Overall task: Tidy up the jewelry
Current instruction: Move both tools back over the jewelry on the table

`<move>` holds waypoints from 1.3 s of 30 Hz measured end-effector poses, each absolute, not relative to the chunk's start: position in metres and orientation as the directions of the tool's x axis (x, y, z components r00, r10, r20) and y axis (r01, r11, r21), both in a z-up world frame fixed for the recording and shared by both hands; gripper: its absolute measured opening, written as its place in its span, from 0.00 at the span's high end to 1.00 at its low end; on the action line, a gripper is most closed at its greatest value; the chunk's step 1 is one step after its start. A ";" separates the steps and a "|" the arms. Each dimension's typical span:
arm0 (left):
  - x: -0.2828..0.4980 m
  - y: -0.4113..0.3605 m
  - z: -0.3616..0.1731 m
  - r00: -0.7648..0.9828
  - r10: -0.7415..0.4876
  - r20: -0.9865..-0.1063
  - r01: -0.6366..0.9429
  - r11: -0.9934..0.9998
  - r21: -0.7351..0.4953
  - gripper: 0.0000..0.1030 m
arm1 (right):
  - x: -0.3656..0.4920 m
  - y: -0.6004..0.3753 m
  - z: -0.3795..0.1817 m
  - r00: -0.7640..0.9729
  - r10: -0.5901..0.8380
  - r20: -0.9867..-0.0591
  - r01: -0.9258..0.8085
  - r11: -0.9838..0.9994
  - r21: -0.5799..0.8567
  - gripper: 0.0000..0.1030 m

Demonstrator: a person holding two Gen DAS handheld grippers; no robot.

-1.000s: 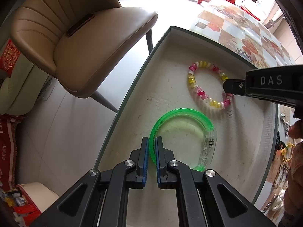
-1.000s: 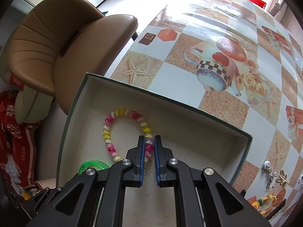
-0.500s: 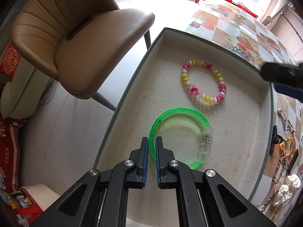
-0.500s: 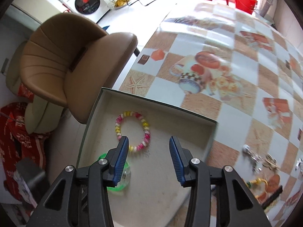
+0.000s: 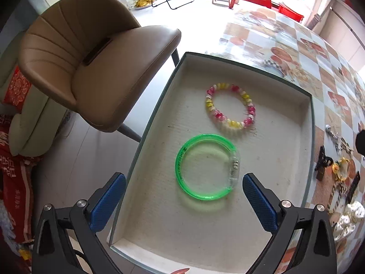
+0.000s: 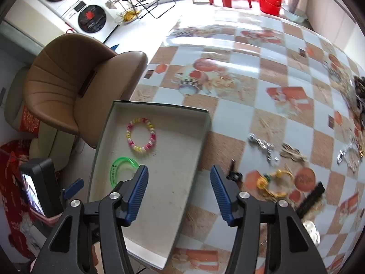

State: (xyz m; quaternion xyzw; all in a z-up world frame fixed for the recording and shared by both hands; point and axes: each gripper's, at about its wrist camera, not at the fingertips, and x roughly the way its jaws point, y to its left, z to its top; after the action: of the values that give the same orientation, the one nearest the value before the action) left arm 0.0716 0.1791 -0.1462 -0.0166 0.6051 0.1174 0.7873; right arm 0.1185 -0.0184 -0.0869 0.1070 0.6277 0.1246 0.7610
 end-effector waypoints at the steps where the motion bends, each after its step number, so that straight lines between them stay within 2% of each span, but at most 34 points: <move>1: 0.070 0.177 -0.142 0.246 0.165 -0.955 -0.195 0.974 0.118 0.00 | 0.115 -0.023 -0.086 0.181 0.319 -0.930 -0.048 0.948 0.316 0.36; 5: 0.064 0.170 -0.129 0.263 0.163 -0.951 -0.160 0.979 0.124 0.00 | 0.099 -0.043 -0.083 0.186 0.305 -0.934 -0.009 0.951 0.309 0.22; 10: 0.056 0.162 -0.121 0.262 0.159 -0.952 -0.124 0.984 0.130 0.00 | 0.078 -0.068 -0.081 0.179 0.286 -0.941 0.049 0.953 0.299 0.19; 19: 0.044 0.112 -0.112 0.232 0.045 -0.972 0.062 0.996 0.061 0.00 | 0.035 -0.128 -0.076 0.184 0.236 -0.954 0.206 0.940 0.273 0.09; 30: 0.046 0.045 -0.103 0.223 -0.044 -0.974 0.239 0.971 0.011 0.00 | -0.017 -0.193 -0.093 0.127 0.157 -0.979 0.383 0.903 0.194 0.08; 39: 0.049 0.002 -0.124 0.168 -0.065 -0.984 0.305 0.952 -0.011 0.00 | -0.036 -0.221 -0.120 0.069 0.159 -0.985 0.453 0.874 0.173 0.08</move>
State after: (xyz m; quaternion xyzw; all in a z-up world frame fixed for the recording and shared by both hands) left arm 0.0487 0.0019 -0.1239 0.0947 0.6332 -0.1221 0.7584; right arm -0.0365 -0.2205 -0.1202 0.2273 0.6740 -0.1058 0.6948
